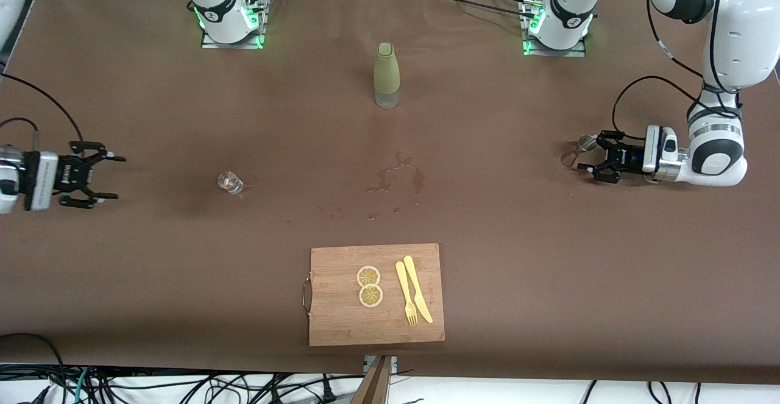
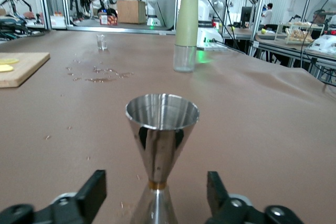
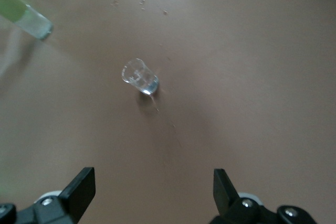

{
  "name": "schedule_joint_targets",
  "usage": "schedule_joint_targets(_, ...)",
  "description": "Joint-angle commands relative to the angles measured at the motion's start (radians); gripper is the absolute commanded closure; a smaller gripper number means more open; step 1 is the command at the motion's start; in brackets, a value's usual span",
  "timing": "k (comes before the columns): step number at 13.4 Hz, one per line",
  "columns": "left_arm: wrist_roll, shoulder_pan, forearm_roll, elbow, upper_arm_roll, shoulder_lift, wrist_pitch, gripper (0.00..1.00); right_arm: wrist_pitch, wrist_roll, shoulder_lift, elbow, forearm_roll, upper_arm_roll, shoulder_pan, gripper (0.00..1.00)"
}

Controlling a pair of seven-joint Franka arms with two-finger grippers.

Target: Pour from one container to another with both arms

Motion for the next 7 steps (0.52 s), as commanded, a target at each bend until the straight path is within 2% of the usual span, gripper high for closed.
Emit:
schedule_joint_targets(1,0.187,-0.001,0.075,0.051,0.073,0.012,-0.032,0.00,0.083,0.178,-0.165,-0.111,-0.113,0.025,-0.005,0.00)
schedule_joint_targets(3,0.075,-0.004,0.117,0.061,0.121,-0.037,-0.025,0.00,0.105,0.431,-0.273,-0.151,-0.252,0.094,-0.005,0.00)
schedule_joint_targets(5,-0.088,-0.002,0.195,0.078,0.133,-0.146,0.041,0.00,0.107,0.748,-0.366,-0.177,-0.380,0.173,-0.005,0.00)
schedule_joint_targets(7,-0.324,-0.004,0.273,0.074,0.130,-0.266,0.112,0.00,0.101,0.977,-0.415,-0.176,-0.504,0.224,0.001,0.00)
